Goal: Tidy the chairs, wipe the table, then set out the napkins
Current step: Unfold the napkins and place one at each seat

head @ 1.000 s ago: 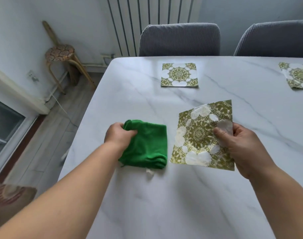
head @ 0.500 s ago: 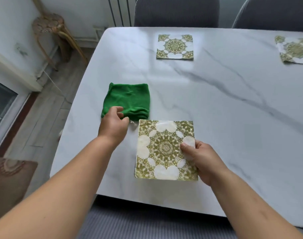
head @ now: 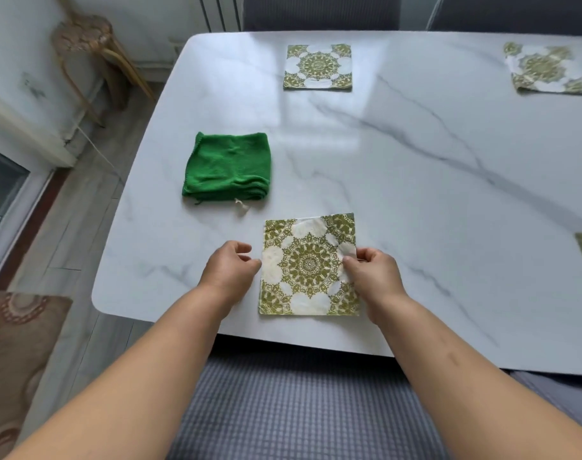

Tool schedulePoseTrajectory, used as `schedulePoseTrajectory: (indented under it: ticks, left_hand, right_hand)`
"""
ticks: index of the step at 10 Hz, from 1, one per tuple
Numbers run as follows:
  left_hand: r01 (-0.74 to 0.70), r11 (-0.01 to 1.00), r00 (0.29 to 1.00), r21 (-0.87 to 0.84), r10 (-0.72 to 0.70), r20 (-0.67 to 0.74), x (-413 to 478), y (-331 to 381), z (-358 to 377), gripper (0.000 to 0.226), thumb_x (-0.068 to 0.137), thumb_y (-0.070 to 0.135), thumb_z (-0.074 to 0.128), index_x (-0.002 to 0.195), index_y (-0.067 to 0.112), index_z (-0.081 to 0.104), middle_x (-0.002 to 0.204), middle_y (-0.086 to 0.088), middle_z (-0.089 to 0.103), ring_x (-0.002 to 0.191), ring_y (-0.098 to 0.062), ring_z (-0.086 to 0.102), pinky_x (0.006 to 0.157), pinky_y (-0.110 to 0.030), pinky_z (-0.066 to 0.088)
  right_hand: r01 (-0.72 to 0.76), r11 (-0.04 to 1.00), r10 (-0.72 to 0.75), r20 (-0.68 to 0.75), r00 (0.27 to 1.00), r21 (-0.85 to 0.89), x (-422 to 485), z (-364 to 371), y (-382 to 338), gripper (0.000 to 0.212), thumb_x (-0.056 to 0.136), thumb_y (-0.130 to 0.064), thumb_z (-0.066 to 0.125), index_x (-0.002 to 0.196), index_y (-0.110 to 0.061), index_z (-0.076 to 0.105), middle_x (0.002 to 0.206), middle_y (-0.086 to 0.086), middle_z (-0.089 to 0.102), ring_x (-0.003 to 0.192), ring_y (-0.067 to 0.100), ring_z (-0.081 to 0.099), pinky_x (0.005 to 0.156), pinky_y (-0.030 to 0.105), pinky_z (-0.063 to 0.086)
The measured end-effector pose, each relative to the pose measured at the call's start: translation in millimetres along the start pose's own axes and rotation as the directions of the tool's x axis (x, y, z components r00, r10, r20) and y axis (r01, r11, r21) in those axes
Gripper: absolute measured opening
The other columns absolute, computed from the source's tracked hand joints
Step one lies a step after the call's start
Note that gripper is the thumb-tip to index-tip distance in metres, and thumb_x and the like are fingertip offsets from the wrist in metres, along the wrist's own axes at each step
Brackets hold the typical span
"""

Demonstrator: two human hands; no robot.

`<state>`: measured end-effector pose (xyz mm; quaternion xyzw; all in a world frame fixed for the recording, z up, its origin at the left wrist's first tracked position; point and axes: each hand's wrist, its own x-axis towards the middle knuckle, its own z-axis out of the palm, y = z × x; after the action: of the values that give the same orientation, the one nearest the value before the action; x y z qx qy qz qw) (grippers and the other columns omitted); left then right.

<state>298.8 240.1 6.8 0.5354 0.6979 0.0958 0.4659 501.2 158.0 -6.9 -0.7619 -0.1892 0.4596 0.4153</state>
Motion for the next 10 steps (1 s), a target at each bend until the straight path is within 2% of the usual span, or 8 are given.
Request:
schedulePoseTrajectory:
  ticks: [1, 2, 3, 4, 5, 6, 8, 10]
  left_hand:
    - [0.042, 0.995, 0.999, -0.095, -0.040, 0.019, -1, 5, 8, 0.043, 0.087, 0.020, 0.065, 0.126, 0.011, 0.050, 0.117, -0.010, 0.060, 0.103, -0.029, 0.061, 0.096, -0.044, 0.049]
    - [0.016, 0.997, 1.000, -0.074, -0.017, -0.022, 0, 12, 15, 0.049, 0.088, 0.024, 0.064, 0.131, 0.012, 0.047, 0.123, -0.009, 0.057, 0.106, -0.025, 0.058, 0.096, -0.038, 0.047]
    - [-0.002, 0.999, 0.999, -0.051, 0.000, -0.049, 1, 16, 17, 0.050, 0.088, 0.025, 0.064, 0.133, 0.013, 0.045, 0.128, -0.009, 0.055, 0.109, -0.025, 0.056, 0.096, -0.038, 0.046]
    - [-0.007, 1.000, 0.998, -0.007, 0.007, -0.056, 3, 18, 18, 0.048, 0.088, 0.023, 0.064, 0.132, 0.014, 0.047, 0.128, -0.009, 0.056, 0.108, -0.024, 0.057, 0.096, -0.038, 0.046]
    - [-0.007, 1.000, 0.998, 0.023, 0.008, -0.055, 3, 18, 18, 0.046, 0.087, 0.022, 0.063, 0.130, 0.015, 0.049, 0.127, -0.008, 0.057, 0.109, -0.024, 0.057, 0.098, -0.039, 0.046]
    - [-0.004, 0.999, 0.998, 0.040, 0.007, -0.061, 4, 19, 18, 0.044, 0.087, 0.021, 0.063, 0.129, 0.015, 0.051, 0.127, -0.008, 0.057, 0.111, -0.024, 0.057, 0.099, -0.040, 0.046]
    - [-0.005, 0.999, 0.998, 0.052, 0.008, -0.064, 3, 19, 19, 0.042, 0.087, 0.021, 0.063, 0.127, 0.015, 0.052, 0.129, -0.008, 0.057, 0.113, -0.025, 0.056, 0.100, -0.042, 0.045]
    - [-0.004, 0.999, 0.997, 0.047, 0.008, -0.076, -3, 18, 15, 0.043, 0.087, 0.023, 0.063, 0.128, 0.017, 0.052, 0.128, -0.008, 0.057, 0.111, -0.024, 0.057, 0.098, -0.038, 0.045]
  right_hand:
    - [0.062, 0.997, -0.063, 0.030, 0.998, 0.034, -1, 2, -8, 0.008, 0.091, -0.024, 0.063, 0.090, -0.017, 0.066, 0.082, 0.005, 0.069, 0.071, 0.020, 0.062, 0.066, 0.036, 0.054]
    - [0.133, 0.990, -0.136, 0.051, 0.989, 0.054, -1, 4, -18, 0.006, 0.089, -0.024, 0.064, 0.087, -0.019, 0.067, 0.083, 0.008, 0.071, 0.071, 0.019, 0.064, 0.065, 0.037, 0.055]
    - [0.077, 0.994, -0.080, 0.026, 0.997, 0.083, 8, 0, -15, 0.010, 0.090, -0.023, 0.064, 0.092, -0.014, 0.067, 0.092, 0.016, 0.072, 0.078, 0.027, 0.065, 0.073, 0.045, 0.055]
    - [-0.011, 1.000, 0.011, 0.015, 1.000, 0.003, 16, -5, -1, 0.016, 0.092, -0.022, 0.061, 0.102, -0.010, 0.067, 0.092, 0.009, 0.071, 0.085, 0.028, 0.067, 0.076, 0.041, 0.056]
    - [-0.020, 1.000, 0.021, 0.015, 1.000, -0.020, 19, -5, 4, 0.006, 0.092, -0.022, 0.061, 0.089, -0.018, 0.065, 0.089, 0.009, 0.072, 0.088, 0.034, 0.069, 0.081, 0.052, 0.056]
    - [0.004, 0.998, -0.004, 0.003, 1.000, -0.059, 22, -3, 1, 0.011, 0.091, -0.022, 0.062, 0.096, -0.014, 0.067, 0.089, 0.009, 0.072, 0.086, 0.033, 0.070, 0.080, 0.050, 0.057]
    - [0.066, 0.970, -0.072, -0.017, 0.997, -0.235, 23, -7, 1, 0.006, 0.088, -0.022, 0.061, 0.086, -0.018, 0.065, 0.080, 0.000, 0.069, 0.078, 0.022, 0.067, 0.076, 0.039, 0.056]
    - [0.159, 0.918, -0.199, -0.073, 0.977, -0.362, 17, -17, -4, 0.027, 0.088, -0.020, 0.058, 0.115, -0.018, 0.056, 0.091, -0.010, 0.061, 0.077, 0.006, 0.058, 0.060, 0.016, 0.041]
